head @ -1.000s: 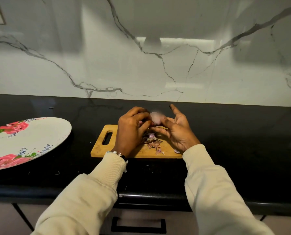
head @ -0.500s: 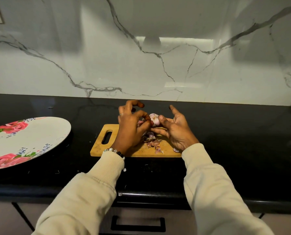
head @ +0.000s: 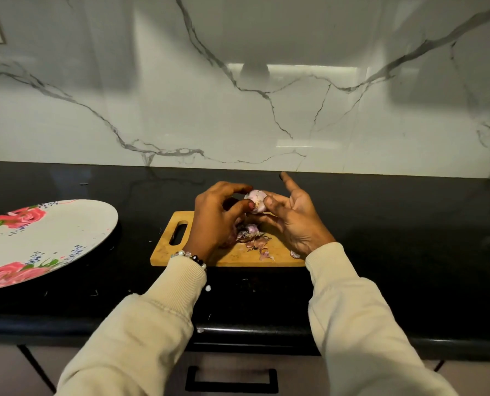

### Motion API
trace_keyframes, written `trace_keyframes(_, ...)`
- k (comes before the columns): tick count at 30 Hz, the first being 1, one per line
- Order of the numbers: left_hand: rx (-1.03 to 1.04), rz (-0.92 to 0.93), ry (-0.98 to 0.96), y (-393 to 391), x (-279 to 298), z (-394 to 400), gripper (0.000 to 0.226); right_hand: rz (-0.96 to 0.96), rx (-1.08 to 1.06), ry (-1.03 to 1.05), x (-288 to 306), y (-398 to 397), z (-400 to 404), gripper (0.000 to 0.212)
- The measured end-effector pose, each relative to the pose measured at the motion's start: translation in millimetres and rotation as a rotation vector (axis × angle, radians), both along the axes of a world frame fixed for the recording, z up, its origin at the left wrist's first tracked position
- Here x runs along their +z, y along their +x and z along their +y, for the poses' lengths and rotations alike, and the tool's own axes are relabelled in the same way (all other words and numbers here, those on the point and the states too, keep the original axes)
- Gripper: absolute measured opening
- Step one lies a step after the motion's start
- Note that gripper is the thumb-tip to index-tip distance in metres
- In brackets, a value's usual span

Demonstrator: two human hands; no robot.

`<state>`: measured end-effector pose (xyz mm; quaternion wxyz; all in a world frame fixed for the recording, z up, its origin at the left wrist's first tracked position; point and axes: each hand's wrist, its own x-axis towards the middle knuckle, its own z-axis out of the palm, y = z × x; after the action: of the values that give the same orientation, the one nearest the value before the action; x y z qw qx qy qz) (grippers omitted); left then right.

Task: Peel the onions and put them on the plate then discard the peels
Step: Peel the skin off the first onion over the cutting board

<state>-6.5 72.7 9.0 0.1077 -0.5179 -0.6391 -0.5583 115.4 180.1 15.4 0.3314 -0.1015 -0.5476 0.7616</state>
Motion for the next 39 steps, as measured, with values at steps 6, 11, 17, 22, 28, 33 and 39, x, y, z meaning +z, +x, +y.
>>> trace_keyframes(6,0.032,0.167,0.002,-8,-4,1,0.025,-0.068,-0.038,0.098,-5,-3,2,0.082)
trace_keyframes(11,0.011,0.311,-0.099,-12,-5,-1,0.027,-0.150,-0.077,0.179,-8,-4,7,0.083)
trace_keyframes(17,0.027,0.388,-0.148,-9,-3,-5,0.033,-0.196,-0.066,0.216,-9,-5,4,0.087)
trace_keyframes(22,0.113,0.435,-0.161,-6,-5,-3,0.026,-0.148,-0.031,0.161,-8,-3,3,0.082)
trace_keyframes(28,0.123,0.193,-0.039,-2,0,-5,0.019,-0.104,-0.011,0.087,-6,-3,1,0.079)
trace_keyframes(33,-0.007,-0.166,0.065,2,2,-4,0.029,-0.024,-0.030,0.058,-5,-3,3,0.076)
trace_keyframes(39,0.014,0.253,0.050,-6,0,-4,0.019,-0.041,-0.029,0.031,-3,-2,1,0.078)
